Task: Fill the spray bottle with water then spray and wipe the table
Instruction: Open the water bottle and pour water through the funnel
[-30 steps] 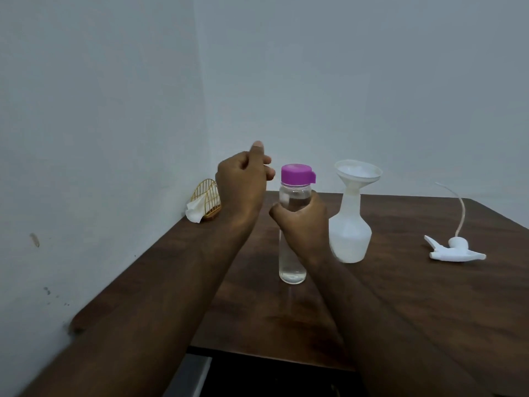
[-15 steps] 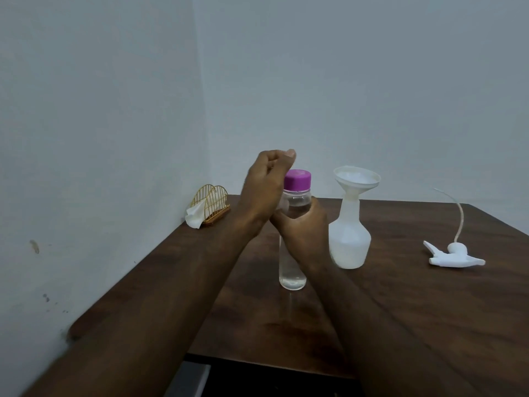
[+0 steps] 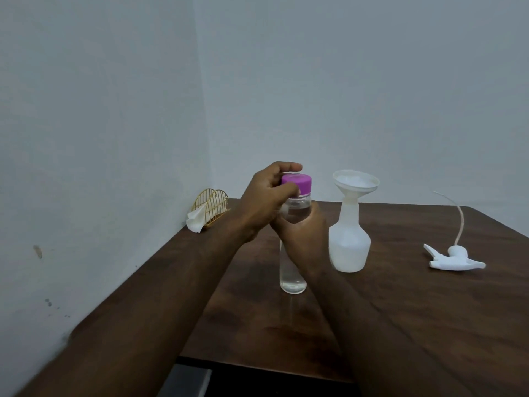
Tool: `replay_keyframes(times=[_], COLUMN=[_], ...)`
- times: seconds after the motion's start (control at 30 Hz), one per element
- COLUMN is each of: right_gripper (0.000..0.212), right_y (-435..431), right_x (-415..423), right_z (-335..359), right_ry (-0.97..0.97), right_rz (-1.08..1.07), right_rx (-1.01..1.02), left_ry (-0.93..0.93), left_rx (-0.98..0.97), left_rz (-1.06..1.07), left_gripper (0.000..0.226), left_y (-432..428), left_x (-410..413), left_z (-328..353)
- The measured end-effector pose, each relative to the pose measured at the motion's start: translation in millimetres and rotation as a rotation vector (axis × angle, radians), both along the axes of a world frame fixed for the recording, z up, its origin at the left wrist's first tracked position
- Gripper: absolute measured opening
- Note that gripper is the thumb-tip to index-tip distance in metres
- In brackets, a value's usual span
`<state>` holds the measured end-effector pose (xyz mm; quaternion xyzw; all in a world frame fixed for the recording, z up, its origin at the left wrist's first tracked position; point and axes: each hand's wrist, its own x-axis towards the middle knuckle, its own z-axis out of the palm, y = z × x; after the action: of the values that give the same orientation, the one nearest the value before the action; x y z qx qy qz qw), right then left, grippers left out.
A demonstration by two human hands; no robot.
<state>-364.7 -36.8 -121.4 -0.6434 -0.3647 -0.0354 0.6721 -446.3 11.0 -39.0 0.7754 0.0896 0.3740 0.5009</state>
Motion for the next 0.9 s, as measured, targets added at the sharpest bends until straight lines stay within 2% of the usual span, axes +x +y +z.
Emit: replay_keyframes(times=[0.17,0.3,0.47,0.53,0.67,0.73,0.83,0.9], right_gripper=[0.065,0.072,0.046,0.044,0.071,0.073,0.063,0.053], right_y=[-0.7,-0.6,2.8,4.2,0.1,-2.2,-6.4,-8.1], right_x=[-0.4,-0.6,4.9,6.5,-0.2,-2.3,-3.9,-5.1], right_z=[1.1,1.4,-3.0,-4.4,0.4,1.5,1.8,2.1], right_ry=[-0.005,-0.002,-0.016,0.013,0.053,0.038,0.063,0.074], right_rz=[-0.015,-0.015,-0.064,-0.075,-0.043,-0.021,-0.008,-0.010], right_rx=[0.011,-0.017,-0.137,-0.144,-0.120,-0.083,-0.058,-0.048], left_ry=[-0.039,-0.085,-0.038,-0.031,-0.087,-0.101,-0.012,0.088], left_rx=[0.053,0.160,0.202,0.232,0.283,0.177,-0.226,-0.427], left_rz=[0.084,0.252,0.371,0.412,0.485,0.500,0.465,0.432], left_gripper=[0.044,0.049,0.052,0.049,0.041,0.044,0.048,0.049], left_y=[0.8,-4.5,-9.7,-10.6,-6.3,1.7,21.8,41.1], left_x=[3.5,8.1,23.6,29.5,29.2,25.1,16.8,8.0], left_z=[-0.7,-4.7,-3.3,-1.9,14.5,29.8,31.7,7.2])
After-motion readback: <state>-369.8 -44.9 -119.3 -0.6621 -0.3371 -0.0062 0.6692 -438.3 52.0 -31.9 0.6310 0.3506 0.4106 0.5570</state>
